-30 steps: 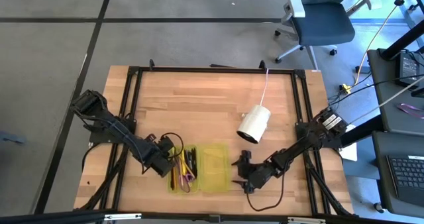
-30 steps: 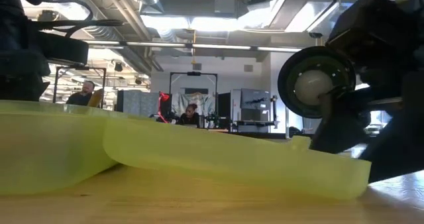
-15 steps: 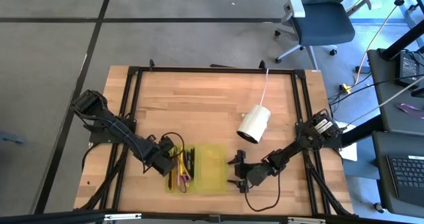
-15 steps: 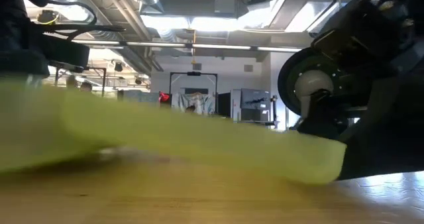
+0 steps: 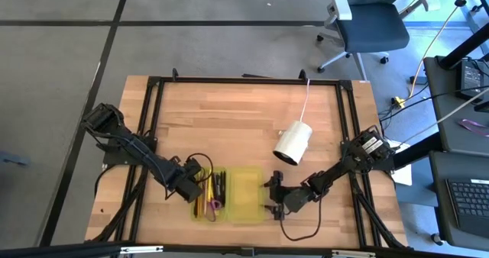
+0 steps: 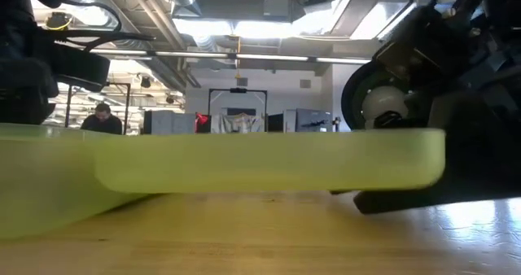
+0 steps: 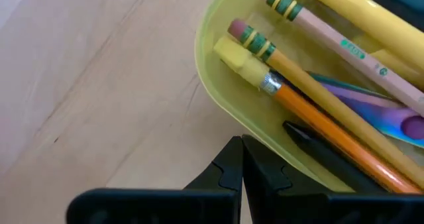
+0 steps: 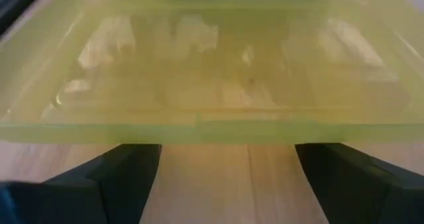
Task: Pick & place school supplies into a supply box
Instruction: Close the yellow supply box
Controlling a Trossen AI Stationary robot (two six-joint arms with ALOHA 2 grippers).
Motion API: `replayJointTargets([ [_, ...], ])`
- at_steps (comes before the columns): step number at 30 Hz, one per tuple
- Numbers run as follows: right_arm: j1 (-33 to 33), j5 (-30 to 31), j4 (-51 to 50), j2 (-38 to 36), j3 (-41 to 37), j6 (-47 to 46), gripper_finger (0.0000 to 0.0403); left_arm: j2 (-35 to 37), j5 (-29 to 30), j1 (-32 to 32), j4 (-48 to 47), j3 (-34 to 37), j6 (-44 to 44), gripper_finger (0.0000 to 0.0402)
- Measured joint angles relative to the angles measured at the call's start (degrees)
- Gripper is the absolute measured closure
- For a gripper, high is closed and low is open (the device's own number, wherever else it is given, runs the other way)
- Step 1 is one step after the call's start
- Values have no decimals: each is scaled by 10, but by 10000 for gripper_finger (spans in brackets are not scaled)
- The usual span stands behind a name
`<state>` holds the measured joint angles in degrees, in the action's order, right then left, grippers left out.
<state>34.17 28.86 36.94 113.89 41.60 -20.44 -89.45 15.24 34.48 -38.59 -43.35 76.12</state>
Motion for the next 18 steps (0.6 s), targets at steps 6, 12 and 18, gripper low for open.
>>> replayJointTargets([
  [6,0,6,27,-1,0,14,51,0,-13,0,-1,0,1,400],
  [12,0,7,26,-9,9,29,52,0,-13,0,0,0,7,399],
  [18,0,11,12,-44,14,45,52,0,-26,2,1,-1,7,398],
])
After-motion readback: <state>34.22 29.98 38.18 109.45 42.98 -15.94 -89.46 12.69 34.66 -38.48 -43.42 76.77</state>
